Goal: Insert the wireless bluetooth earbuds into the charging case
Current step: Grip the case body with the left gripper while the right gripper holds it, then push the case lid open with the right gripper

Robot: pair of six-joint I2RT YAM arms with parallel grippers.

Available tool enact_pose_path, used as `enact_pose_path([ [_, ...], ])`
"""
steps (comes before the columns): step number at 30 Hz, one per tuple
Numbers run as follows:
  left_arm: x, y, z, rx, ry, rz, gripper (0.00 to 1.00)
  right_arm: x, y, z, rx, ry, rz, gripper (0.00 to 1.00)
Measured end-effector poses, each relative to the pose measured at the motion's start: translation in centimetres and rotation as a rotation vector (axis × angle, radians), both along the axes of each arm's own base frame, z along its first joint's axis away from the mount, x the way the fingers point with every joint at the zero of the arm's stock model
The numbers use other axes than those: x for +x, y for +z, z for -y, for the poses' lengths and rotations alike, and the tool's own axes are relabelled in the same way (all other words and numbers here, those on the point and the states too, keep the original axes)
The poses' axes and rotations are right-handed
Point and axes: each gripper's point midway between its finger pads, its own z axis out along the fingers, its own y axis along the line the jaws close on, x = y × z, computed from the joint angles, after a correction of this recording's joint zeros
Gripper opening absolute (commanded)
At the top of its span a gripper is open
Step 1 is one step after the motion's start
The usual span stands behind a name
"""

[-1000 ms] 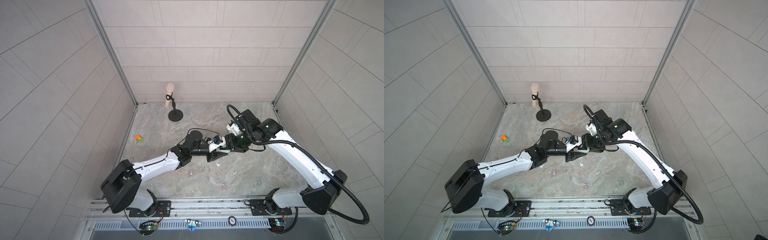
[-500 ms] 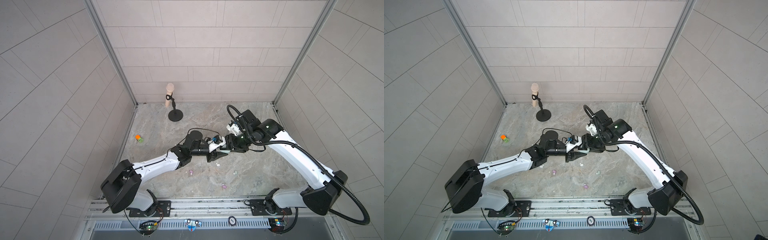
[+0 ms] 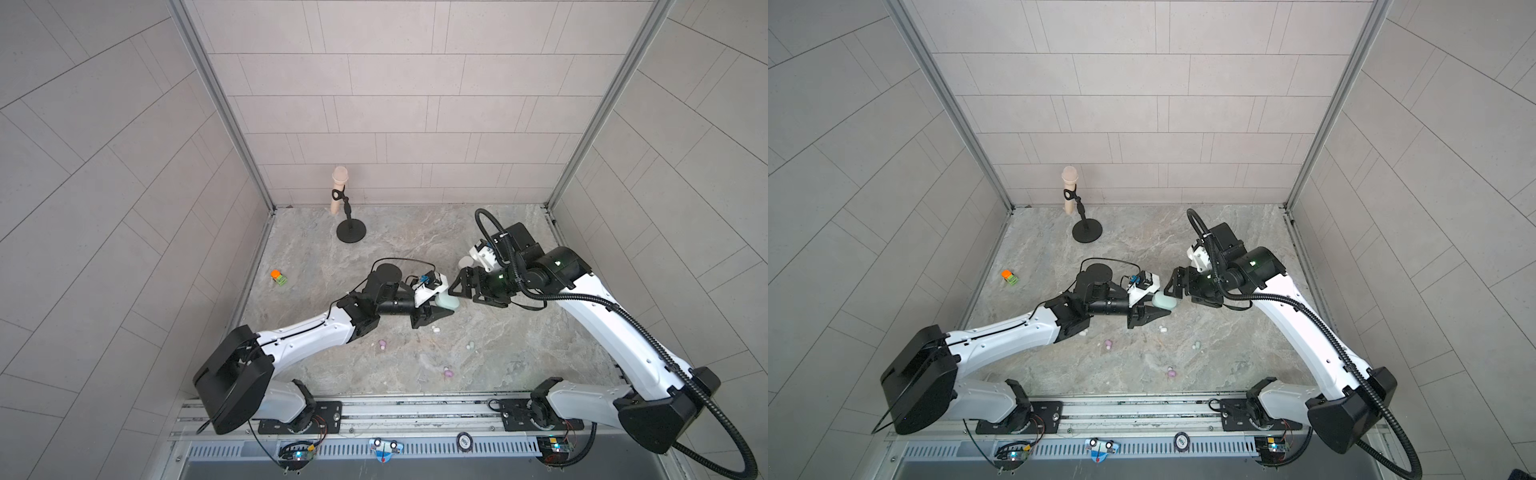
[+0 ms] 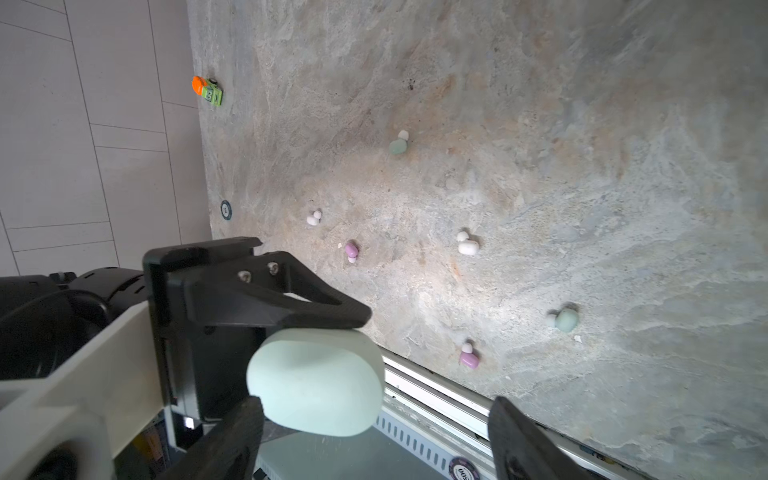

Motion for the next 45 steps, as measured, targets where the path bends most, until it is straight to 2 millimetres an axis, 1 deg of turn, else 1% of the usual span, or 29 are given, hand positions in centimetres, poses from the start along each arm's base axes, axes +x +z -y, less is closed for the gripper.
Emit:
enact_pose_path([
  [4, -1.1, 0.6, -0.6, -0.01, -0.026, -0.027, 0.0, -0.6, -0.4, 1.1, -0.044, 0.054, 0.084, 0.86],
  [7, -2.0, 1.0, -0.9, -0.016, -0.058, -0.04, 0.0, -1.3, 0.1, 1.3, -0.078, 0.129, 0.196, 0.84],
  [12, -3.1, 0.4, -1.2, 0.004, -0.106, -0.078, 0.0, -3.0, 0.8, -0.1, -0.093, 0.285, 0.383, 0.8],
  [18, -4.0, -0.6, -1.3, 0.033, -0.146, -0.126, 0.0, -3.1, 1.1, -0.9, -0.11, 0.352, 0.494, 0.76],
  [25, -4.6, -0.6, -1.4, 0.04, -0.179, -0.146, 0.0, -4.3, 0.7, -2.9, -0.137, 0.467, 0.552, 0.75],
  [30, -4.7, -0.6, -1.4, 0.038, -0.187, -0.148, 0.0, -4.4, 0.3, -3.1, -0.156, 0.484, 0.565, 0.75],
  [38, -4.8, -0.7, -1.4, 0.045, -0.19, -0.158, 0.0, -5.0, -0.4, -4.1, -0.168, 0.53, 0.574, 0.74],
  [45, -4.7, -1.0, -1.6, 0.054, -0.181, -0.165, 0.0, -4.8, -1.0, -4.0, -0.196, 0.527, 0.575, 0.72],
])
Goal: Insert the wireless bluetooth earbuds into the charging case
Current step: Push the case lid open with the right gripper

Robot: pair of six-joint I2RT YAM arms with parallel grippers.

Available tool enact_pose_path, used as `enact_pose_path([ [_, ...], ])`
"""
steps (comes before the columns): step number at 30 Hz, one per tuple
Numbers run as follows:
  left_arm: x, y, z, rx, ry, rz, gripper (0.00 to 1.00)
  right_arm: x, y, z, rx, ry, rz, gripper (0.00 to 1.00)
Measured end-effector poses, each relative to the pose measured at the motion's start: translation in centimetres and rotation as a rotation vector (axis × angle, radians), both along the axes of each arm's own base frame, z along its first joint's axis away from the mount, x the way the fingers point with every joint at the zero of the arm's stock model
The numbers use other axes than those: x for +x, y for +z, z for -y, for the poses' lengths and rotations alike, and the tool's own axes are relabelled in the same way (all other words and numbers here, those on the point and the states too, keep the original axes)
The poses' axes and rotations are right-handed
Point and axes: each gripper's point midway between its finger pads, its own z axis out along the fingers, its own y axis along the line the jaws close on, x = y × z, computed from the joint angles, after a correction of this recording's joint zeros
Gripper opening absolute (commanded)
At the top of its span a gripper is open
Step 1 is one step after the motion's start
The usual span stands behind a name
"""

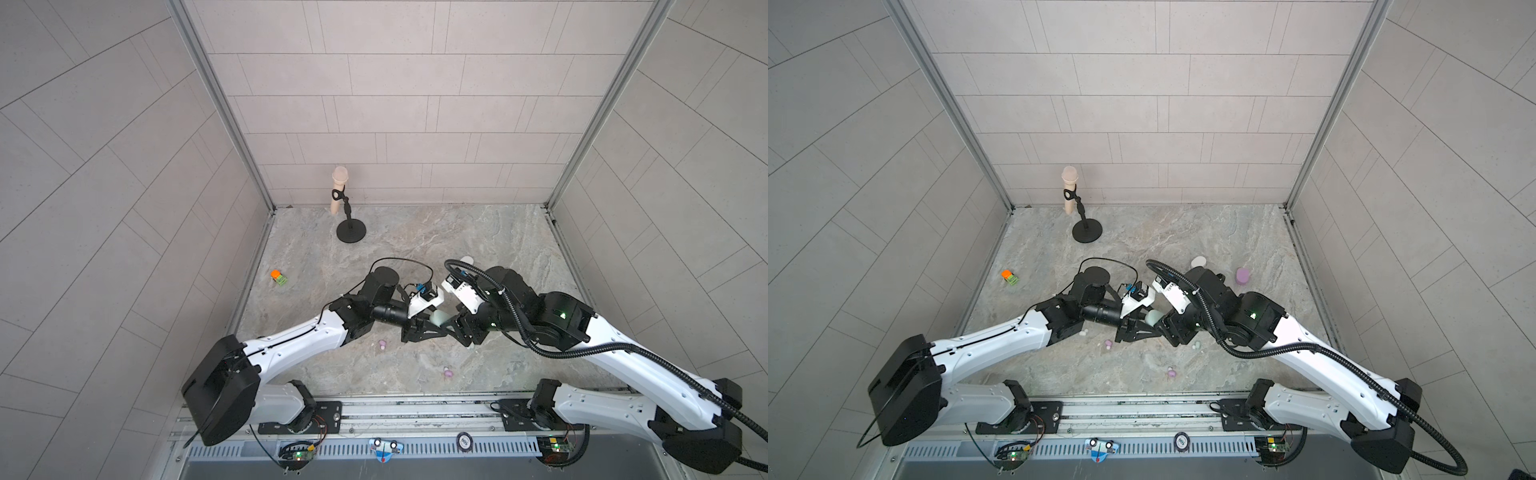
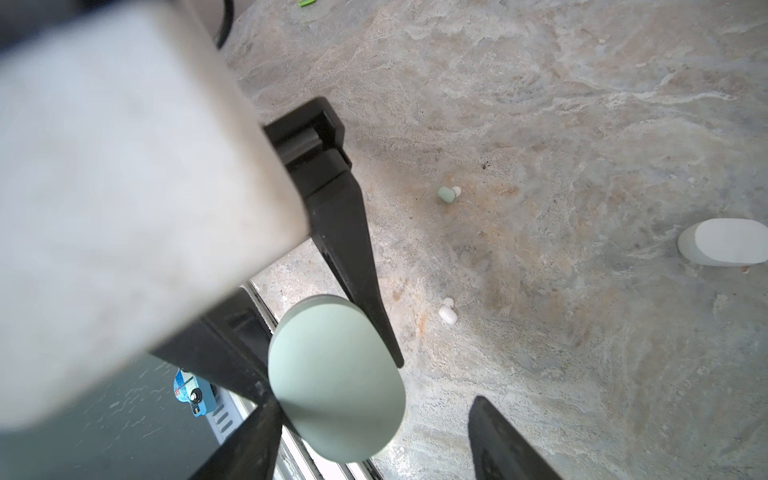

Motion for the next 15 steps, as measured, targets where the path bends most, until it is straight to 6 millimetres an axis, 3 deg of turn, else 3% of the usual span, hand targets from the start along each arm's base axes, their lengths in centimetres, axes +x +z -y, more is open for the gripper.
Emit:
enact_pose_path([
  [10, 0.7, -0.2, -0.1, 0.008, 0.032, 0.007, 0.0, 0.7, -0.3, 0.6, -0.035, -0.046, 0.028, 0.71],
  [15, 0.7, -0.6, -0.3, 0.025, 0.036, -0.005, 0.0, 1.5, 0.7, 1.5, -0.027, -0.113, 0.055, 0.71],
])
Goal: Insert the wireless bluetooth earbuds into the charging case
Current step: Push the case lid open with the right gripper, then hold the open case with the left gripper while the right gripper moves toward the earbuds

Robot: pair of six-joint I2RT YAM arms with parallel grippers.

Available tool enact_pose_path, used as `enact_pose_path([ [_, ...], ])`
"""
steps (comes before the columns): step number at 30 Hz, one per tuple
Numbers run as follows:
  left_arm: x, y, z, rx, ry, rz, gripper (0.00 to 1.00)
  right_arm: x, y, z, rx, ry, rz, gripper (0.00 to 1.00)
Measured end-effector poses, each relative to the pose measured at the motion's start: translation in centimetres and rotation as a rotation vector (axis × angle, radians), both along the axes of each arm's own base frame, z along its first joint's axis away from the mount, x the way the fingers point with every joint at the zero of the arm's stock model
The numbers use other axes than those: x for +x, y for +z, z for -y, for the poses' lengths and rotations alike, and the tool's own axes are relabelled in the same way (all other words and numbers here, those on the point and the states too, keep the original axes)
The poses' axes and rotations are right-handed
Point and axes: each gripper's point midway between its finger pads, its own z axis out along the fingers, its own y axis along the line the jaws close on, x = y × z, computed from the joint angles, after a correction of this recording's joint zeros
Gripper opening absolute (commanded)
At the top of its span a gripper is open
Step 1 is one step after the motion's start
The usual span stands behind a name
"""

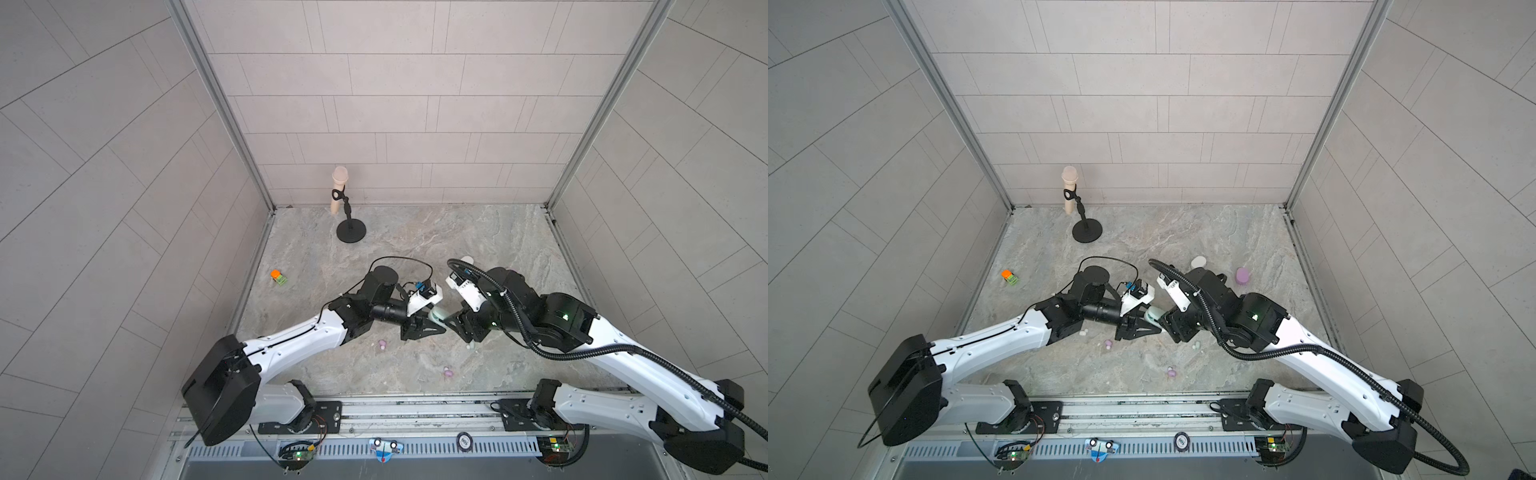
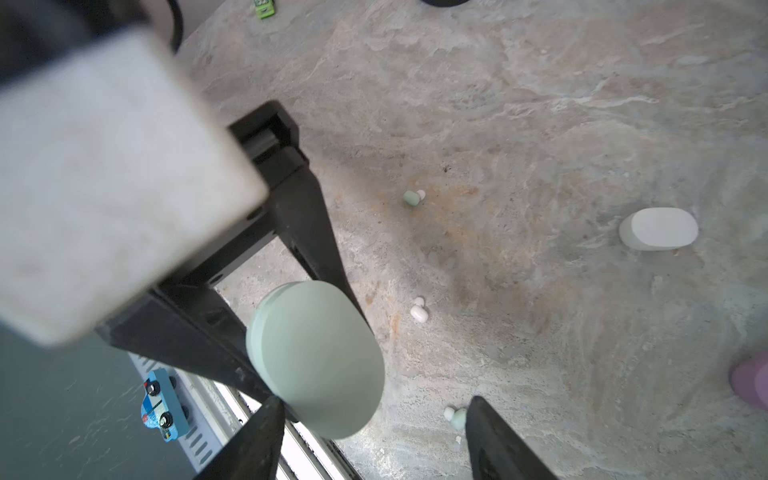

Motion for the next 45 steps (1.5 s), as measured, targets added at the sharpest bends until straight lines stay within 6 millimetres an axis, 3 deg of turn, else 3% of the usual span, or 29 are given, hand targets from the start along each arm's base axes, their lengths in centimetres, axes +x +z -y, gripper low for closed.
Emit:
enact_pose_path([
  [4, -1.2, 0.4, 0.2, -0.016, -0.049, -0.005, 0.0, 1.7, 1.0, 1.3, 0.006, -0.096, 0.035, 0.71],
  [15, -1.1, 1.2, 0.5, -0.041, -0.042, -0.009, 0.0, 1.9, 1.1, 1.7, 0.018, -0.133, 0.019, 0.86],
  [20, -0.2, 1.7, 0.4, -0.068, 0.001, -0.025, 0.0, 1.8, 1.6, 1.7, 0.037, -0.141, 0.003, 0.93],
  [28, 1.6, 0.6, -1.6, -0.065, 0.138, -0.042, 0.0, 2.1, 4.2, 2.2, 0.127, -0.198, -0.02, 0.98],
  [32, 2.3, 0.2, -2.6, -0.081, 0.214, -0.031, 0.0, 2.3, 4.1, 3.0, 0.151, -0.258, -0.057, 0.98],
  [35, 2.7, 0.2, -3.1, -0.1, 0.26, -0.011, 0.0, 2.1, 2.6, 3.7, 0.147, -0.312, -0.106, 0.98],
  [38, 3.1, 0.4, -3.4, -0.121, 0.294, 0.007, 0.0, 1.6, -0.5, 4.6, 0.12, -0.389, -0.184, 0.94],
  [45, 3.6, 1.9, -4.2, -0.167, 0.347, 0.074, 0.0, -0.9, -10.8, 7.0, 0.03, -0.616, -0.427, 0.77],
])
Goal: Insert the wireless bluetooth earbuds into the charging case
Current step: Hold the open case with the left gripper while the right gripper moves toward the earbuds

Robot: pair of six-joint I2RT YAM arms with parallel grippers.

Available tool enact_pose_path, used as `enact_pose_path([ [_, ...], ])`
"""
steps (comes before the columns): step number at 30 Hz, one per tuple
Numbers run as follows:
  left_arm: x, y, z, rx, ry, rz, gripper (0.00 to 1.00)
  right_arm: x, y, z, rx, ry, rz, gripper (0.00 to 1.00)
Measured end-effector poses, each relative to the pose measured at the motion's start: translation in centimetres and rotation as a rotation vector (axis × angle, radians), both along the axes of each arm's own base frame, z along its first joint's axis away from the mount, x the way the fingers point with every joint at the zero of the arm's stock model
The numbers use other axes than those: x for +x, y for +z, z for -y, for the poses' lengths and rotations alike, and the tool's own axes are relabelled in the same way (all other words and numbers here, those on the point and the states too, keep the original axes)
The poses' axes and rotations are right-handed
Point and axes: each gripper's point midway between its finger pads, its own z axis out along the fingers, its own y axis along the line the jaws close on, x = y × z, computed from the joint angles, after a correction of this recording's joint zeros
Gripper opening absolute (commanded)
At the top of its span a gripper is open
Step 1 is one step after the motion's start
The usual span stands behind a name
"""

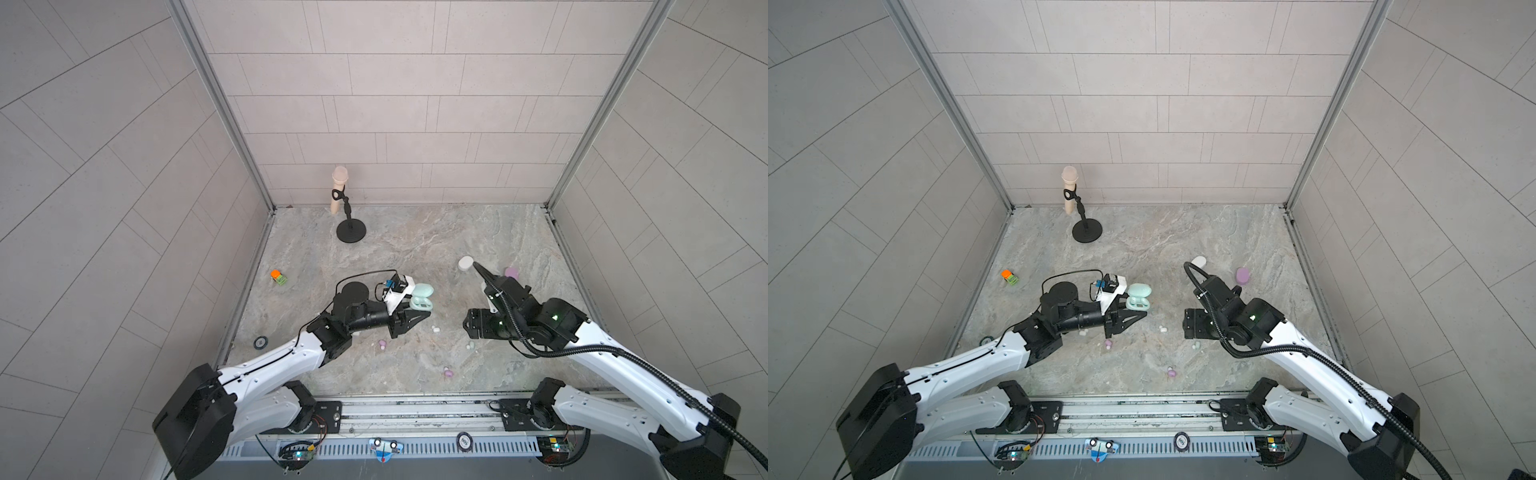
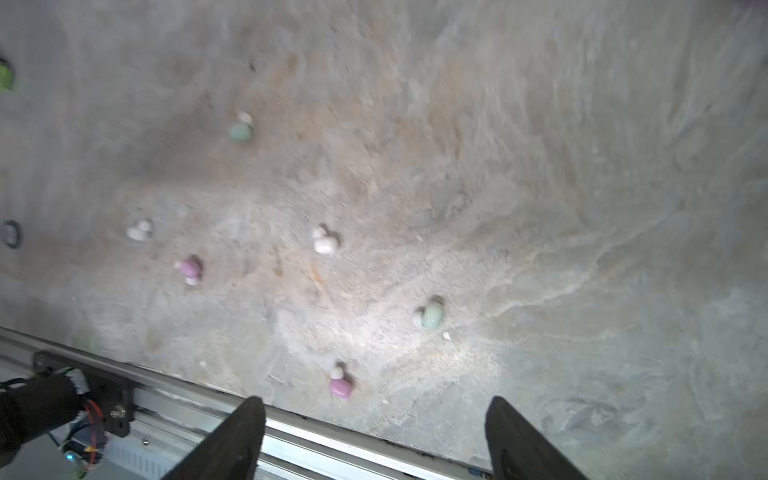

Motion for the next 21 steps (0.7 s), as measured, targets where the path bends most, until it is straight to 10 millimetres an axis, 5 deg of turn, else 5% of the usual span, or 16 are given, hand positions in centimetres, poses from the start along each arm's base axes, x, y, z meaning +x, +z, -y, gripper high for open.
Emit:
enact_pose_path([
  [6, -0.1, 1.2, -0.3, -0.018, 0.01, 0.046, 0.0, -1.0, -5.1, 1.2, -0.056, -0.105, -0.124, 0.68],
  [21, -0.2, 1.2, -0.4, -0.014, 0.006, 0.059, 0.0, 0.0, -10.4, -0.5, -0.082, -0.145, -0.318, 0.63],
])
